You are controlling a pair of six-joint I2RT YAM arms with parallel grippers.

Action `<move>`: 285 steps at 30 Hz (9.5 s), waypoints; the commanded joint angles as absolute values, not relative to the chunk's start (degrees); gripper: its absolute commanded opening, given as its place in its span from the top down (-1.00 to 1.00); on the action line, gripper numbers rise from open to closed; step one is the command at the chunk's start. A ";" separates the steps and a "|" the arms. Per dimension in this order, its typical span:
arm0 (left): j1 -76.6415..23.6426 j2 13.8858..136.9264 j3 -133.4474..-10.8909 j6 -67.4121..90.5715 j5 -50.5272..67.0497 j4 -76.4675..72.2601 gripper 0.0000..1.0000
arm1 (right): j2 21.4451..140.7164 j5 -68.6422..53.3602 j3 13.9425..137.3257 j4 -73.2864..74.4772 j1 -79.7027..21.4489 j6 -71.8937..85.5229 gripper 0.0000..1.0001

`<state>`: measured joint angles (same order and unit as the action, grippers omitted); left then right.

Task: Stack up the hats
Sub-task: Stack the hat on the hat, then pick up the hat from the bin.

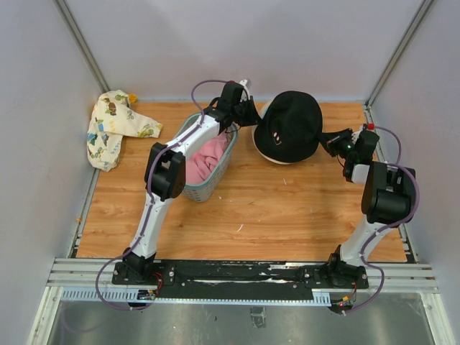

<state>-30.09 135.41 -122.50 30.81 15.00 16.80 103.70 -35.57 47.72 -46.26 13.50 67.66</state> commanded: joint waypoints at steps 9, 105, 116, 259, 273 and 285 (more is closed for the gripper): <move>-30.85 138.32 -124.30 28.18 13.38 22.51 0.99 | 109.07 -30.33 47.26 -33.92 13.53 61.50 0.99; -29.44 143.53 -133.78 29.05 19.45 16.33 0.89 | 110.01 -44.63 56.53 -64.21 14.11 67.10 0.94; -29.44 143.09 -133.09 27.52 14.99 18.95 0.94 | 111.06 -35.61 51.23 -51.48 14.52 60.52 0.99; -20.35 99.00 -86.98 1.56 13.67 23.28 0.99 | 66.91 -22.95 29.18 -25.82 16.27 49.57 -0.05; -20.31 87.32 -88.86 11.95 8.66 21.99 0.99 | 57.74 -21.67 33.32 -15.89 13.67 43.75 -0.06; -20.30 77.42 -90.75 18.67 9.29 21.87 0.99 | 48.17 -16.49 46.71 -0.61 -4.62 33.98 -0.15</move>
<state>-20.69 81.08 -87.88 15.05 8.73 23.44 49.36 -18.39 42.89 -4.99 1.02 37.89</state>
